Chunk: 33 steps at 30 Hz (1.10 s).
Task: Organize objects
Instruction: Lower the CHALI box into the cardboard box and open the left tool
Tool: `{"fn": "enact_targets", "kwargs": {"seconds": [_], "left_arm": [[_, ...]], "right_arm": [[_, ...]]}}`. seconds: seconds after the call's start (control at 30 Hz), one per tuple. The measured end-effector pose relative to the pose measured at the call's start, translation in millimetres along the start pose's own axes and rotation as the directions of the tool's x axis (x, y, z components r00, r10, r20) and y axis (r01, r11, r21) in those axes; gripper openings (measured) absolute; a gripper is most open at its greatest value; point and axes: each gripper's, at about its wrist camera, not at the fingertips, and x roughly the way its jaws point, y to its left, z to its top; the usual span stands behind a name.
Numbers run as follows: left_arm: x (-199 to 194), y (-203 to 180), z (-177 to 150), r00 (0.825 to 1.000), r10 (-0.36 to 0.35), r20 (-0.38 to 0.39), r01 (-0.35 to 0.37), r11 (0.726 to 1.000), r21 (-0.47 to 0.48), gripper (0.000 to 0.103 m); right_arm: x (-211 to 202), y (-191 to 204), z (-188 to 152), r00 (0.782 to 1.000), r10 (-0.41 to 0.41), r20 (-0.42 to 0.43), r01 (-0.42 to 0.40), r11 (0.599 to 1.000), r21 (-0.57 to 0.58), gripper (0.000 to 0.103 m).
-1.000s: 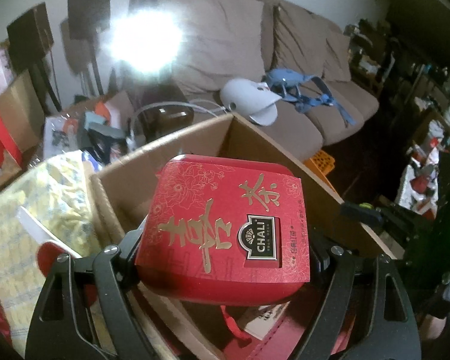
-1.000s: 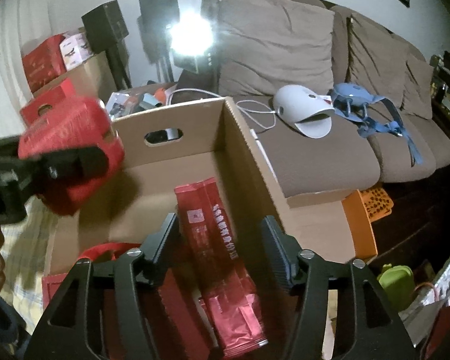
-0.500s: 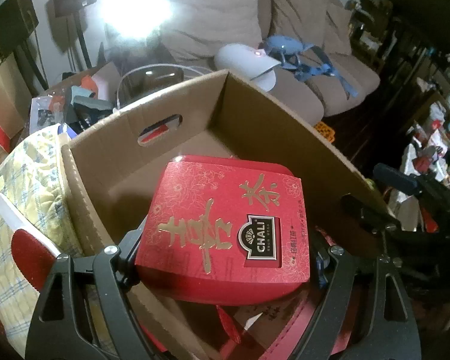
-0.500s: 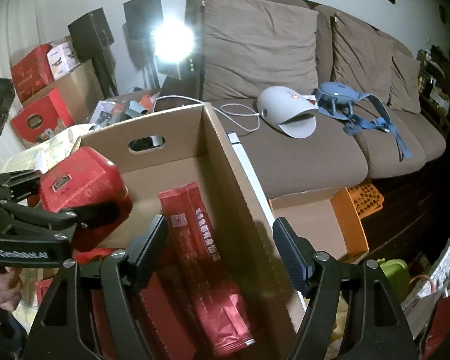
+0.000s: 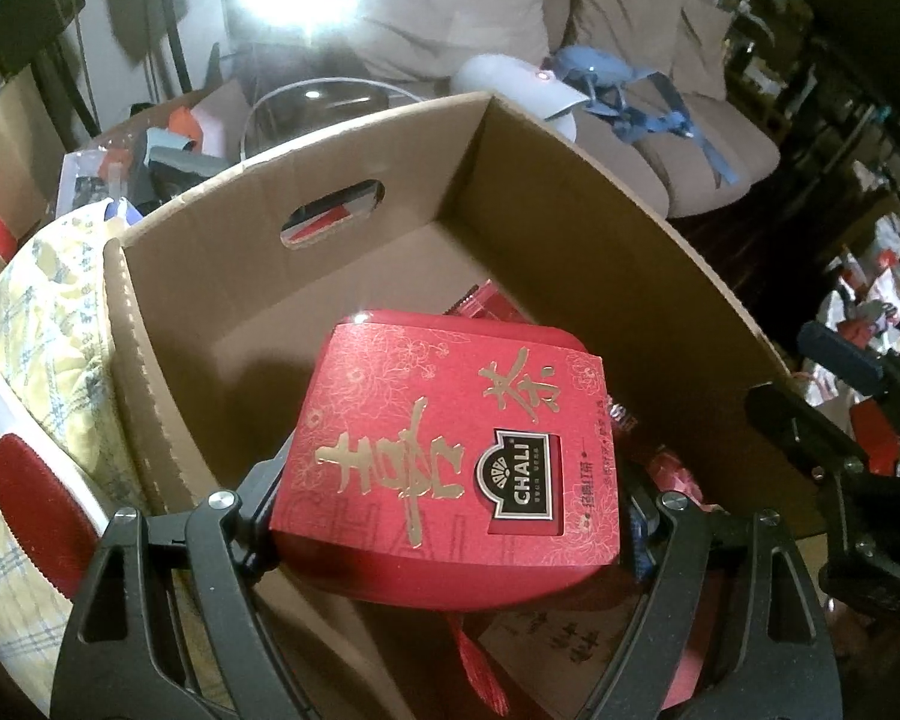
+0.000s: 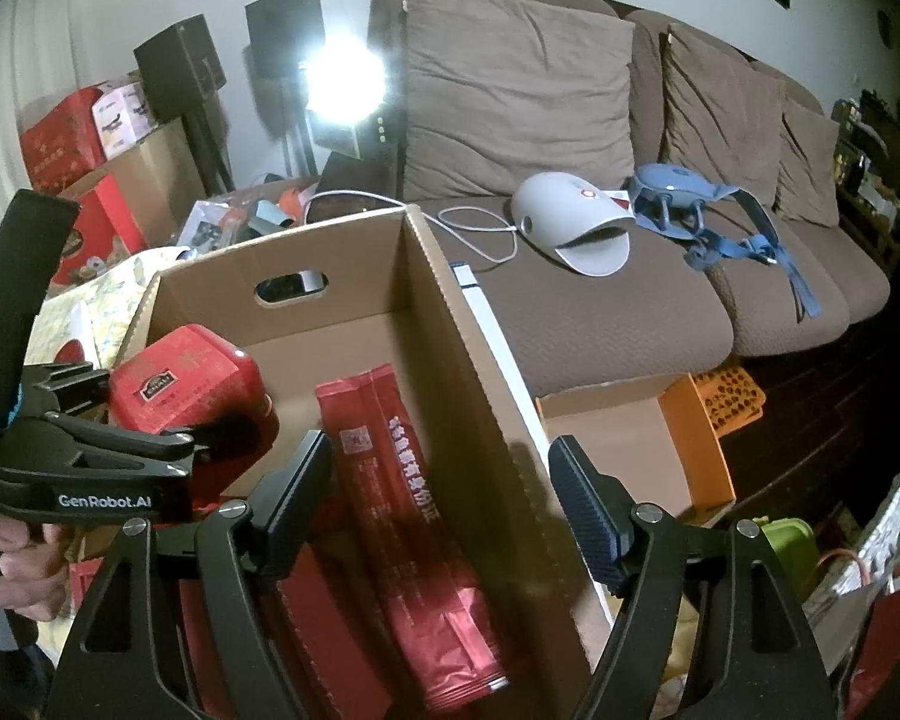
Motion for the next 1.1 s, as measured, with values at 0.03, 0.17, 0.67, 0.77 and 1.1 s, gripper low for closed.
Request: {"fn": "enact_targets", "kwargs": {"seconds": [0.03,0.17,0.67,0.77,1.1], "left_arm": [[0.9,-0.2,-0.1,1.0,-0.001,-0.002,0.001,1.0,0.0,0.081],[4.4,-0.2,-0.2,1.0,0.006,-0.016,-0.006,1.0,0.004,0.081],[4.5,-5.0,0.1,0.999,0.038,-0.021,-0.037,0.998,0.044,0.086],[2.0,-1.6,2.1,0.999,0.033,-0.016,-0.033,0.999,0.034,0.086],[-20.1,7.7,8.0,0.999,0.021,0.041,-0.021,1.0,0.008,0.086]], "right_arm": [[-0.2,-0.2,0.0,1.0,0.0,0.0,0.0,1.0,0.0,0.076],[0.1,-0.5,0.1,1.0,-0.002,0.0,0.002,1.0,0.002,0.076],[-0.2,-3.6,-0.5,1.0,-0.001,-0.008,0.001,1.0,0.002,0.076],[-0.5,-3.6,-0.8,1.0,0.0,-0.008,0.001,1.0,0.003,0.076],[-1.1,-3.4,-1.5,1.0,0.0,-0.004,0.0,1.0,0.006,0.076]]}}
